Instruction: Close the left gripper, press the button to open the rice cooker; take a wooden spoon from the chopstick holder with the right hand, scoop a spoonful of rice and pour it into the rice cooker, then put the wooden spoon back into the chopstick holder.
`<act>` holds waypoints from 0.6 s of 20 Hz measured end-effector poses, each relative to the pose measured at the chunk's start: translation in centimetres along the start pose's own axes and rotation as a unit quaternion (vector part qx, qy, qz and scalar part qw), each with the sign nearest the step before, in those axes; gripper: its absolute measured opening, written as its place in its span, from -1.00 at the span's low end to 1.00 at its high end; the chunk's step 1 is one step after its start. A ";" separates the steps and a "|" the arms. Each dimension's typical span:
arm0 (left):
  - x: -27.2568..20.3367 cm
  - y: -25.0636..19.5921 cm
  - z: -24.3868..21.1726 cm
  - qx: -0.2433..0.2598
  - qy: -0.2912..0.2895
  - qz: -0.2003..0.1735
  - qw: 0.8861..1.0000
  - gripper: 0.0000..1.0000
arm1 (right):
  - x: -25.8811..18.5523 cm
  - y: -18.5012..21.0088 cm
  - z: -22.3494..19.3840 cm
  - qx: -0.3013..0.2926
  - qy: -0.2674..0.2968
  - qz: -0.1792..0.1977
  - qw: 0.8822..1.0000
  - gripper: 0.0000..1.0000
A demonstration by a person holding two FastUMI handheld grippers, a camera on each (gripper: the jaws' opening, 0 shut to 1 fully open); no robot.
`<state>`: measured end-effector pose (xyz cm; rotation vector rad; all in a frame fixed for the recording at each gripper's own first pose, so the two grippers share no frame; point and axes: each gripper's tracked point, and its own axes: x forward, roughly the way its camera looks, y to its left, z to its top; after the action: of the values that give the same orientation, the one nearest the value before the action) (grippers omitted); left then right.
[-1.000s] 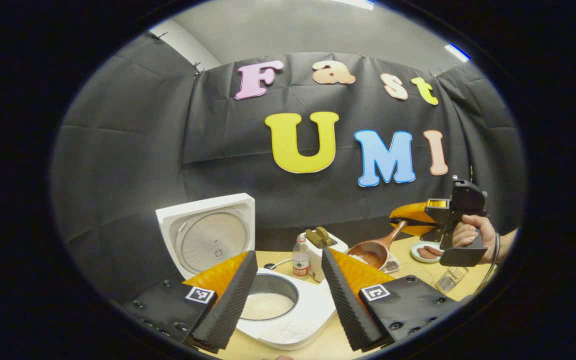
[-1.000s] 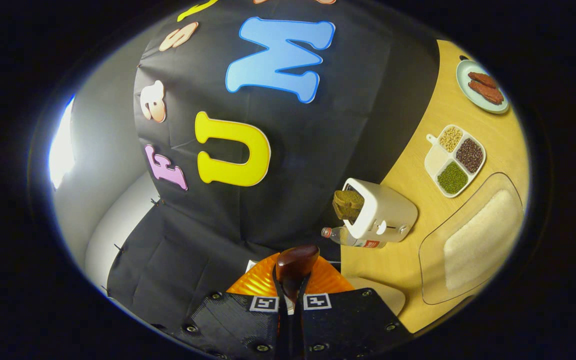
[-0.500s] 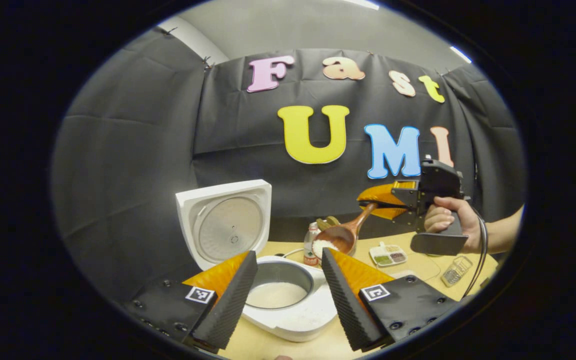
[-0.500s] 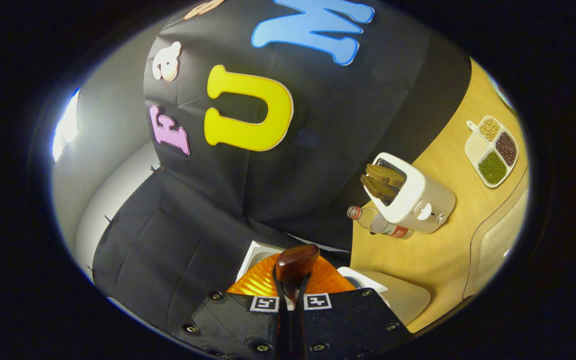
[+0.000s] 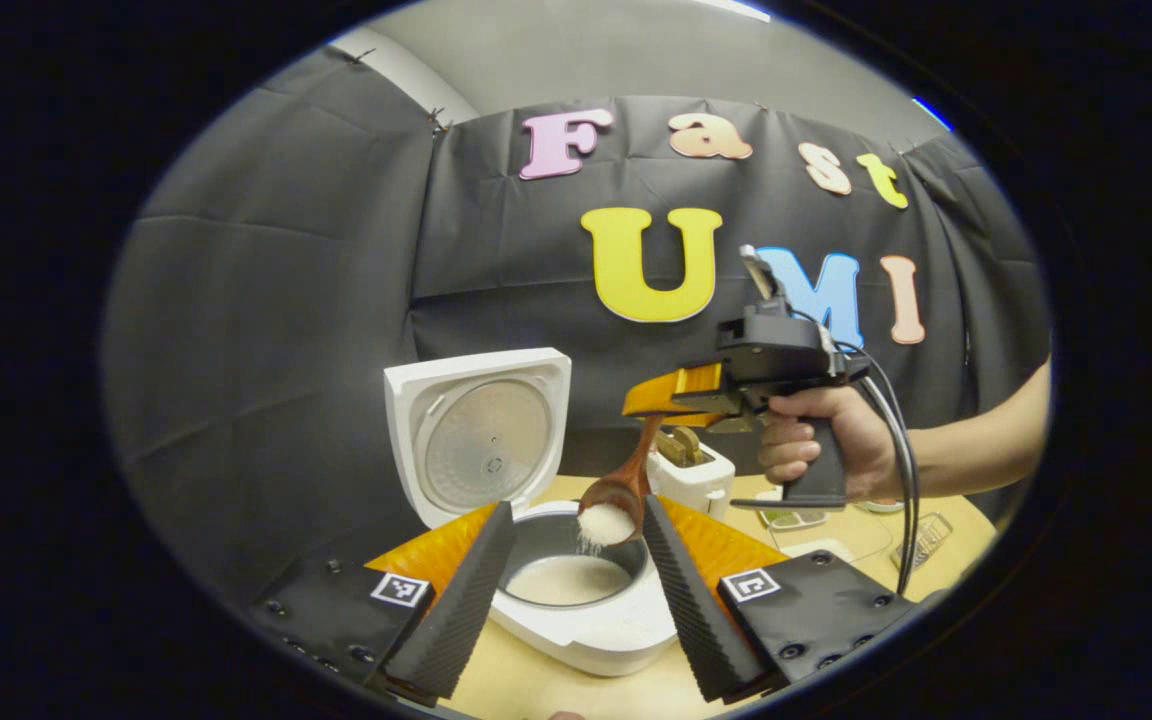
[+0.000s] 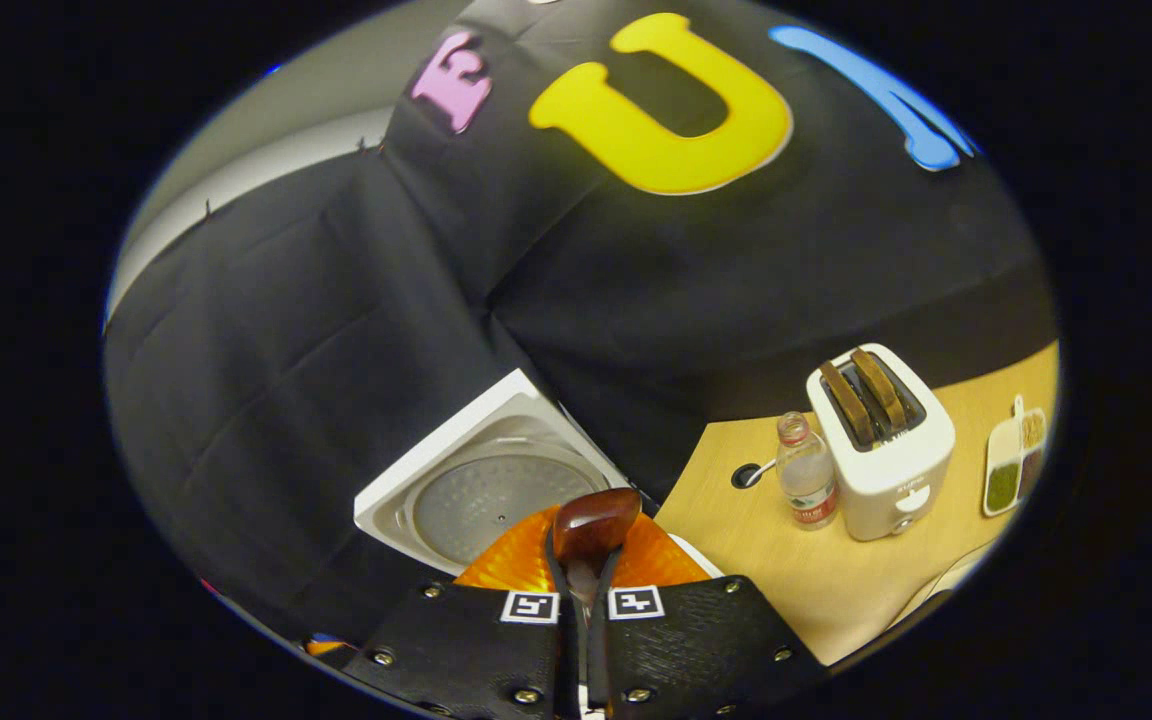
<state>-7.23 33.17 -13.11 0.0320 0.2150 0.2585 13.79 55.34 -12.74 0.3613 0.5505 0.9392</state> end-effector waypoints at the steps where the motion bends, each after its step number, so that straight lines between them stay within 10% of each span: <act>1: -0.4 0.2 0.1 0.000 -0.001 0.003 1.000 0.82 | 1.0 0.8 -0.6 -0.042 0.011 -0.001 0.999 -0.93; 12: -2.3 1.1 0.0 -0.005 -0.007 0.040 0.999 0.82 | 3.5 5.8 -6.6 -0.365 0.079 0.033 0.927 -0.92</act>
<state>-9.67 33.63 -12.55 0.0323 0.1993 0.3398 7.72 61.83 -16.05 -0.3743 0.2998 1.1740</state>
